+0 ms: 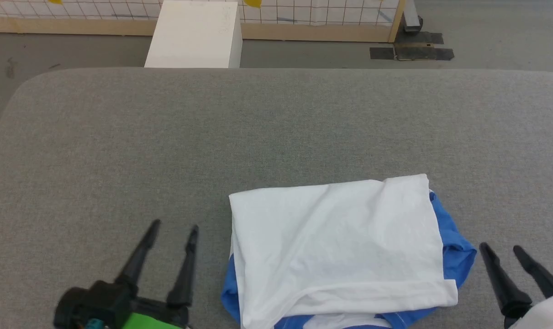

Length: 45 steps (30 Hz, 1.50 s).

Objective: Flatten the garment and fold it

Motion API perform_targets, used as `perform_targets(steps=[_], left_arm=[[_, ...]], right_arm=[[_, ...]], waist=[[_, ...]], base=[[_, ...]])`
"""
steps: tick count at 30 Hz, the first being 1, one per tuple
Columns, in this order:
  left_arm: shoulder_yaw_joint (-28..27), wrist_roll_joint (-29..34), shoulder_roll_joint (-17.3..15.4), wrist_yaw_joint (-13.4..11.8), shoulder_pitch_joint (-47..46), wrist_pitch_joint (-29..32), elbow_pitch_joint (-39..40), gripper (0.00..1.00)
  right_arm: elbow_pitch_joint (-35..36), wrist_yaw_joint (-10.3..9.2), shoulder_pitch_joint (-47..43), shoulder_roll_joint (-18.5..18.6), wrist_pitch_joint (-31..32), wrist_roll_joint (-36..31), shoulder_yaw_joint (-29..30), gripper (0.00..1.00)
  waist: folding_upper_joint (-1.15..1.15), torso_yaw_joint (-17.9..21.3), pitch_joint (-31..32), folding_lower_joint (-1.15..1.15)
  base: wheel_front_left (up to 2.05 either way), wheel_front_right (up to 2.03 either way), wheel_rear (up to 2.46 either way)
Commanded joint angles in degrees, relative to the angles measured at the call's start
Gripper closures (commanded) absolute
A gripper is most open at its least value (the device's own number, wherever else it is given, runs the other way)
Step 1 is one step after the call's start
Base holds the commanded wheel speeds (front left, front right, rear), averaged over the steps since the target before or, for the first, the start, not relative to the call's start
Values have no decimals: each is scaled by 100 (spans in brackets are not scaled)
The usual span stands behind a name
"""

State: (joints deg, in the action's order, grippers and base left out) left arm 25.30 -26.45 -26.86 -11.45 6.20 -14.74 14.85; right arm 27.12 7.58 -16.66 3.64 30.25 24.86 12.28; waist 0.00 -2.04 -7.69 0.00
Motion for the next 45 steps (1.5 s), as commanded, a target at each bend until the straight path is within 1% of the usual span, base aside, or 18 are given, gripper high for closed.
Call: perform_targets(steps=[1,5,8,15,21,25,32,40,42,43,44,45], left_arm=[[-208,158,86,-162,114,-24,106,0],[-667,427,327,-432,186,-25,346,0],[-772,533,492,-445,217,-25,388,0],[-706,666,806,-221,117,-25,250,0],[-739,741,961,-21,-106,-26,126,0],[-760,774,1066,84,-191,-26,37,0],[-758,816,1248,259,-254,-26,-100,0],[-736,886,1338,415,-368,-26,-199,0],[-734,893,1350,446,-391,-26,-220,0],[-735,896,1356,459,-404,-26,-227,0],[-730,901,1360,478,-417,-26,-240,0],[-719,905,1359,496,-427,-26,-255,0]], right_arm=[[17,-9,194,37,4,-135,15,0],[-171,-9,567,162,109,-474,-23,0],[-424,-9,868,273,219,-634,-121,0],[-1102,-9,1464,656,479,-834,-401,0],[-1468,-9,1720,1034,660,-858,-614,0],[-1619,-9,1756,1168,949,-824,-676,0],[-1626,-9,1691,1380,1423,-888,-623,0],[-1735,-9,1725,1562,1725,-896,-589,0],[-1819,-9,1741,1540,1788,-804,-571,0],[-1873,-9,1750,1501,1815,-753,-551,18],[-1942,-9,1763,1455,1844,-705,-539,59],[-1990,-9,1779,1419,1850,-671,-541,98]], waist=[[0,3,-1,0],[0,-10,-123,0],[0,-62,-272,0],[0,-322,-699,0],[0,-560,-1014,0],[0,-659,-1127,0],[0,-735,-1242,0],[0,-771,-1465,0],[0,-779,-1519,0],[0,-781,-1540,0],[0,-783,-1565,0],[0,-785,-1582,0]], base=[[0,0,0],[0,0,0],[0,0,0],[0,0,0],[0,0,0],[0,0,0],[0,0,0],[0,0,0],[0,0,0],[0,0,0],[0,0,0],[0,0,0]])
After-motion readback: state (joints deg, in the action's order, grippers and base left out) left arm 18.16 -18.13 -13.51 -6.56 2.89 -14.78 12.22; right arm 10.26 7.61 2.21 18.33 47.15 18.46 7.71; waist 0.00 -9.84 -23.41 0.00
